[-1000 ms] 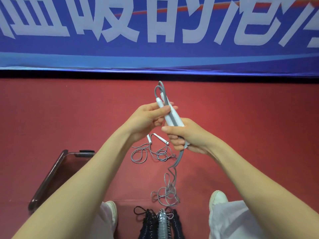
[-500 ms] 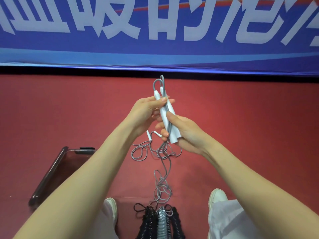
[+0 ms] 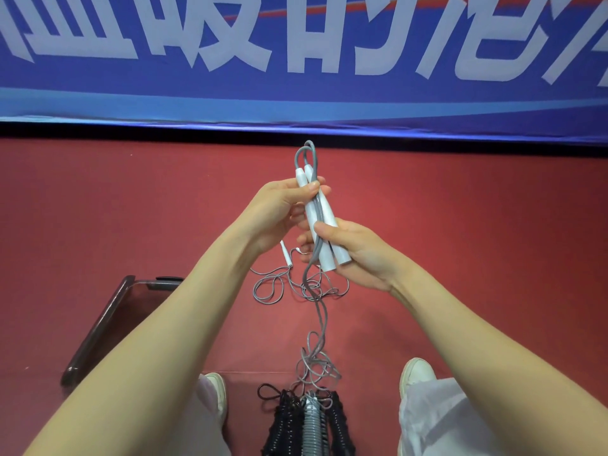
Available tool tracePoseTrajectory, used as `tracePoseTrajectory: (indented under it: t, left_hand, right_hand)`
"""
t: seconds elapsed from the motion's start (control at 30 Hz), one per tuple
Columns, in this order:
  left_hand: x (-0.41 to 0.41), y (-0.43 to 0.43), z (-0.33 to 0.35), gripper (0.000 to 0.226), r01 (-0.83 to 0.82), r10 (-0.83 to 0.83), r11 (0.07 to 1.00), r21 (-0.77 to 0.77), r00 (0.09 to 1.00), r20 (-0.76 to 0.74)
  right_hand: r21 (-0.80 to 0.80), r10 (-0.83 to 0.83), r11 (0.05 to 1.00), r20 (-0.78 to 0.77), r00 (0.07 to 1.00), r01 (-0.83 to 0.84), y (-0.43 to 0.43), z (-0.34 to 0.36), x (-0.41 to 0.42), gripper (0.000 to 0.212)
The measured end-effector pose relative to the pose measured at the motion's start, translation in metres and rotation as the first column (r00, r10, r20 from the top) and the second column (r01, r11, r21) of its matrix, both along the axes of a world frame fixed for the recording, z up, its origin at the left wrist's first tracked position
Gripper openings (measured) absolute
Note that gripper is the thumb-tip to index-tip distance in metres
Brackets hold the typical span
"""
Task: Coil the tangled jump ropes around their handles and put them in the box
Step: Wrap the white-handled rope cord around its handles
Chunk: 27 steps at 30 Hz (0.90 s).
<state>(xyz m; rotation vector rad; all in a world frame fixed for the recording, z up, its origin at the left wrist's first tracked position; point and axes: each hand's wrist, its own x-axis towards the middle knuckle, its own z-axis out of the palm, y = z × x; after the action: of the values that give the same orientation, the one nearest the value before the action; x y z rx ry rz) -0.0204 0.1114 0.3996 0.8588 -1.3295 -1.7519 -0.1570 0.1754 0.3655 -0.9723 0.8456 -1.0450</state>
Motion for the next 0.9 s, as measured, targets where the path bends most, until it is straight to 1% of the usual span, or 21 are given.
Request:
tracePoseTrajectory:
  t: [0.03, 0.07, 0.1, 0.13, 0.17, 0.2, 0.23, 0.27, 0.3, 0.37, 0.5, 0.53, 0.6, 0.63, 0.67, 0.73, 0.77, 0.8, 0.9]
  left_hand:
    - [0.0, -0.001, -0.001, 0.012, -0.007, 0.008, 1.0, -0.021, 1.0, 0.02]
    - [0.0, -0.002, -0.003, 0.013, -0.017, 0.019, 0.999, -0.04, 0.999, 0.04]
    - [-0.001, -0.003, -0.005, 0.015, -0.03, 0.033, 0.998, -0.056, 0.998, 0.053]
    - [-0.002, -0.004, -0.006, 0.016, -0.045, 0.048, 0.997, -0.066, 0.997, 0.055]
    - [-0.003, -0.004, -0.007, 0.016, -0.059, 0.063, 0.995, -0.076, 0.997, 0.05]
    - [-0.004, -0.004, -0.007, 0.016, -0.071, 0.075, 0.994, -0.088, 0.996, 0.047]
    - [-0.005, -0.004, -0.006, 0.015, -0.077, 0.082, 0.992, -0.101, 0.996, 0.045]
    - [-0.005, -0.003, -0.005, 0.015, -0.075, 0.08, 0.991, -0.11, 0.996, 0.042]
    - [-0.006, -0.002, -0.004, 0.015, -0.07, 0.075, 0.991, -0.113, 0.997, 0.036]
    - [-0.007, -0.002, -0.005, 0.014, -0.063, 0.066, 0.992, -0.109, 0.998, 0.023]
    - [-0.01, 0.0, -0.003, 0.015, -0.06, 0.063, 0.987, -0.15, 0.998, 0.014]
    - [-0.01, 0.001, -0.002, 0.015, -0.06, 0.064, 0.984, -0.17, 0.998, 0.02]
    - [-0.01, 0.001, -0.001, 0.016, -0.068, 0.078, 0.978, -0.199, 0.996, 0.039]
    - [-0.009, 0.001, 0.0, 0.016, -0.075, 0.085, 0.977, -0.199, 0.995, 0.044]
    - [-0.006, -0.001, 0.001, 0.015, -0.083, 0.091, 0.979, -0.188, 0.995, 0.039]
    - [-0.002, -0.004, 0.002, 0.014, -0.095, 0.098, 0.987, -0.13, 0.995, 0.015]
    - [-0.001, -0.005, 0.002, 0.014, -0.098, 0.099, 0.99, -0.099, 0.995, 0.009]
    - [-0.001, -0.007, 0.001, 0.013, -0.098, 0.099, 0.993, -0.071, 0.995, 0.007]
    - [-0.002, -0.01, -0.001, 0.011, -0.074, 0.074, 0.997, 0.003, 0.997, -0.012]
  right_hand:
    - [-0.011, -0.07, 0.998, -0.08, 0.994, 0.069, 0.0, -0.001, 0.003, 0.02]
    - [-0.047, -0.153, 0.988, -0.198, 0.968, 0.147, 0.0, -0.003, 0.007, 0.016]
    - [-0.111, -0.238, 0.971, -0.336, 0.911, 0.213, 0.0, -0.005, 0.01, 0.014]
    - [-0.196, -0.322, 0.946, -0.486, 0.813, 0.257, 0.001, -0.006, 0.012, 0.015]
    - [-0.296, -0.396, 0.918, -0.626, 0.671, 0.265, 0.003, -0.009, 0.013, 0.022]
    - [-0.38, -0.448, 0.894, -0.729, 0.518, 0.237, 0.004, -0.011, 0.012, 0.032]
    - [-0.424, -0.473, 0.881, -0.772, 0.425, 0.211, 0.005, -0.013, 0.011, 0.04]
    - [-0.436, -0.484, 0.875, -0.774, 0.408, 0.209, 0.007, -0.013, 0.011, 0.047]
    - [-0.433, -0.486, 0.874, -0.759, 0.433, 0.222, 0.008, -0.012, 0.011, 0.051]
    - [-0.434, -0.498, 0.867, -0.723, 0.479, 0.246, 0.009, -0.011, 0.012, 0.052]
    - [-0.437, -0.54, 0.842, -0.684, 0.49, 0.316, 0.007, -0.009, 0.017, 0.053]
    - [-0.443, -0.552, 0.834, -0.677, 0.487, 0.33, 0.006, -0.009, 0.018, 0.048]
    - [-0.442, -0.544, 0.839, -0.675, 0.499, 0.318, 0.003, -0.009, 0.017, 0.03]
    - [-0.416, -0.512, 0.859, -0.673, 0.534, 0.298, 0.003, -0.007, 0.017, 0.02]
    - [-0.375, -0.462, 0.886, -0.654, 0.599, 0.272, 0.002, -0.005, 0.015, 0.013]
    - [-0.284, -0.335, 0.937, -0.564, 0.755, 0.204, 0.002, 0.001, 0.01, 0.01]
    - [-0.249, -0.275, 0.955, -0.523, 0.807, 0.164, 0.002, 0.004, 0.008, 0.01]
    - [-0.227, -0.231, 0.965, -0.507, 0.83, 0.13, 0.002, 0.006, 0.006, 0.01]
    - [-0.206, -0.186, 0.975, -0.533, 0.826, 0.086, 0.003, 0.007, 0.005, 0.007]
